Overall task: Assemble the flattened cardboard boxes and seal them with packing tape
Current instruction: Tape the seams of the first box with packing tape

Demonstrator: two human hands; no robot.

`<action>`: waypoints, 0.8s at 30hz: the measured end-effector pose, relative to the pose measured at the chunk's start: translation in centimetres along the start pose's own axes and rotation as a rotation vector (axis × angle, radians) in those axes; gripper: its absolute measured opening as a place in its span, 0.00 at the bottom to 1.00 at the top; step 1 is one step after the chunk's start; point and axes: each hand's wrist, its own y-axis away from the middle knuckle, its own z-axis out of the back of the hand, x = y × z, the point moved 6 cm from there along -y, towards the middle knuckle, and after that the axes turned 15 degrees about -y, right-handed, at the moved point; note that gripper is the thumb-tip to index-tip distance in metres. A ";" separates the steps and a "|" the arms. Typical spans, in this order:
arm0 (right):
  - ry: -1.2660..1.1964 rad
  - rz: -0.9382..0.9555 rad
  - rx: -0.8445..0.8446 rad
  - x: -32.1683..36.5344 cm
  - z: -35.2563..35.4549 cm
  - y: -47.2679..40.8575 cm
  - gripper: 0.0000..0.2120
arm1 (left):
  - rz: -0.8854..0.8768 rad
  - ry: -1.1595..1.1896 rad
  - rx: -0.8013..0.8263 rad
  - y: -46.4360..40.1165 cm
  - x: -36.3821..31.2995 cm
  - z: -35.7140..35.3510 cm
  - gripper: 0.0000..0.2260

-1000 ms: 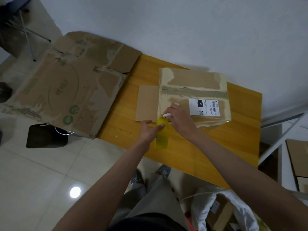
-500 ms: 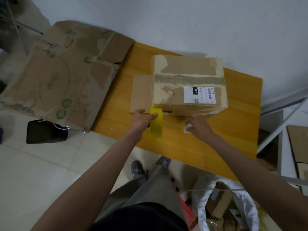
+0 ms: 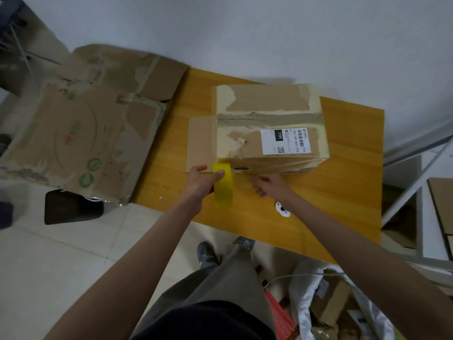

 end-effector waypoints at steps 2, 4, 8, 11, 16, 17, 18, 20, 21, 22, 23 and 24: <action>-0.248 -0.109 0.138 2.3 -3.2 0.5 0.19 | -0.003 -0.009 -0.012 0.0 0.1 0.1 0.31; -0.337 -0.172 0.248 3.6 -5.7 0.8 0.23 | -0.010 -0.009 -0.008 0.1 0.0 0.2 0.31; -0.466 -0.276 0.261 3.8 -7.7 0.7 0.15 | -0.046 -0.052 0.004 0.2 -0.4 0.4 0.28; -0.516 -0.317 0.260 3.3 -8.1 0.4 0.15 | -0.087 -0.196 -0.017 0.2 -1.2 1.0 0.22; -0.534 -0.355 0.236 2.6 -8.9 0.3 0.14 | -0.162 -0.395 -0.005 -0.6 -2.8 1.8 0.15; -0.538 -0.355 0.229 2.6 -9.0 0.3 0.15 | -0.163 -0.410 0.016 -0.9 -2.9 1.8 0.13; -0.543 -0.357 0.224 2.5 -9.0 0.2 0.16 | -0.158 -0.421 0.031 -1.1 -3.0 1.9 0.12; -0.558 -0.367 0.215 2.4 -9.0 0.1 0.17 | -0.141 -0.411 0.044 -1.6 -3.1 2.2 0.13; -0.566 -0.370 0.214 2.5 -9.1 0.2 0.17 | -0.137 -0.393 0.039 -1.9 -3.1 2.2 0.12; -0.571 -0.371 0.216 2.5 -9.2 0.2 0.16 | -0.138 -0.375 0.030 -2.1 -3.2 2.3 0.12; -0.575 -0.369 0.220 2.6 -9.2 0.2 0.16 | -0.140 -0.359 0.023 -2.2 -3.4 2.3 0.11; -0.577 -0.367 0.223 2.6 -9.3 0.2 0.16 | -0.140 -0.342 0.018 -2.3 -3.5 2.2 0.09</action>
